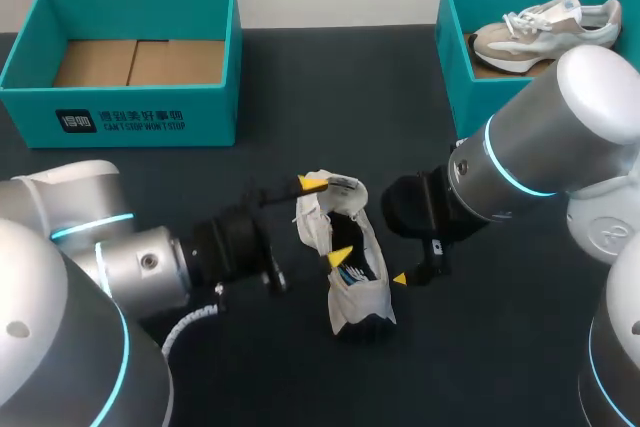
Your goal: Take the shoe out of the shoebox, open the shoe tongue, remove and reinsert the insole, then place the shoe into the shoebox
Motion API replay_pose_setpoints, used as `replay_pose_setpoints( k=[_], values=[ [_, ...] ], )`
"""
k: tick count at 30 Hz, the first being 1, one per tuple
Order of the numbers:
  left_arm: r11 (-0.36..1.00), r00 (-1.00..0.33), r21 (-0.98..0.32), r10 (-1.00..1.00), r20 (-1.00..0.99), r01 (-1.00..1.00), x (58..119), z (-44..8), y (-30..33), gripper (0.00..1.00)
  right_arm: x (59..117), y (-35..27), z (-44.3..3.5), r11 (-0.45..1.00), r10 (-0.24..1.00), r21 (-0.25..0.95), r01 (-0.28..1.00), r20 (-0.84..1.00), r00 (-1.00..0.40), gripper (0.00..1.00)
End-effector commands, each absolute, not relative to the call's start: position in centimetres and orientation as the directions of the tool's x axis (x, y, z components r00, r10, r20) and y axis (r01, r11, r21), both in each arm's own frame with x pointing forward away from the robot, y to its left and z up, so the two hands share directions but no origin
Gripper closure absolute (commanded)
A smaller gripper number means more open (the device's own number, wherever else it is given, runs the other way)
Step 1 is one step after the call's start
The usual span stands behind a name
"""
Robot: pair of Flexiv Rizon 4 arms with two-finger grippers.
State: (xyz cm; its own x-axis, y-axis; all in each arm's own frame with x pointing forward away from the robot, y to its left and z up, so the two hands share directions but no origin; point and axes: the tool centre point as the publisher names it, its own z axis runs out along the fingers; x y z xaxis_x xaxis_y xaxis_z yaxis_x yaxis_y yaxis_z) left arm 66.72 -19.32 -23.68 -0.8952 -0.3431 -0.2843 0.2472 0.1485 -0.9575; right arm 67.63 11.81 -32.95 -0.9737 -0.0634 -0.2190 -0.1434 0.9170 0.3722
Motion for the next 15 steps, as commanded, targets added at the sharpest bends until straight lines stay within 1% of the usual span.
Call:
replay_pose_setpoints(
  k=[1, 2, 6, 7, 8, 15],
  values=[
    [0.272, -0.861, -0.959, -0.467, -0.200, 0.076, 66.0, -21.5, -19.4, 0.00, 67.5, 11.8, -33.0, 0.916, -0.063, 0.373, -0.144, -0.222, -0.973, 0.00],
    [0.303, -0.861, -0.952, -0.474, -0.183, 0.035, 66.1, -21.3, -19.4, 0.00, 67.5, 11.8, -33.0, 0.916, -0.063, 0.373, -0.144, -0.222, -0.973, 0.00],
    [0.345, -0.867, -0.938, -0.479, -0.141, -0.038, 66.1, -21.2, -19.6, 0.00, 67.5, 11.8, -33.0, 0.916, -0.063, 0.373, -0.144, -0.222, -0.973, 0.00],
    [0.345, -0.880, -0.935, -0.465, -0.092, -0.084, 66.2, -21.4, -19.6, 0.00, 67.5, 11.8, -33.0, 0.916, -0.063, 0.373, -0.144, -0.222, -0.973, 0.00],
    [0.370, -0.870, -0.926, -0.477, -0.125, -0.070, 66.5, -21.5, -19.5, 0.00, 67.5, 11.8, -33.0, 0.916, -0.063, 0.373, -0.144, -0.222, -0.973, 0.00],
    [0.372, -0.908, -0.917, -0.419, -0.028, -0.143, 67.9, -21.1, -18.1, 0.00, 67.5, 11.8, -33.0, 0.916, -0.063, 0.373, -0.144, -0.222, -0.973, 0.00]
  ],
)
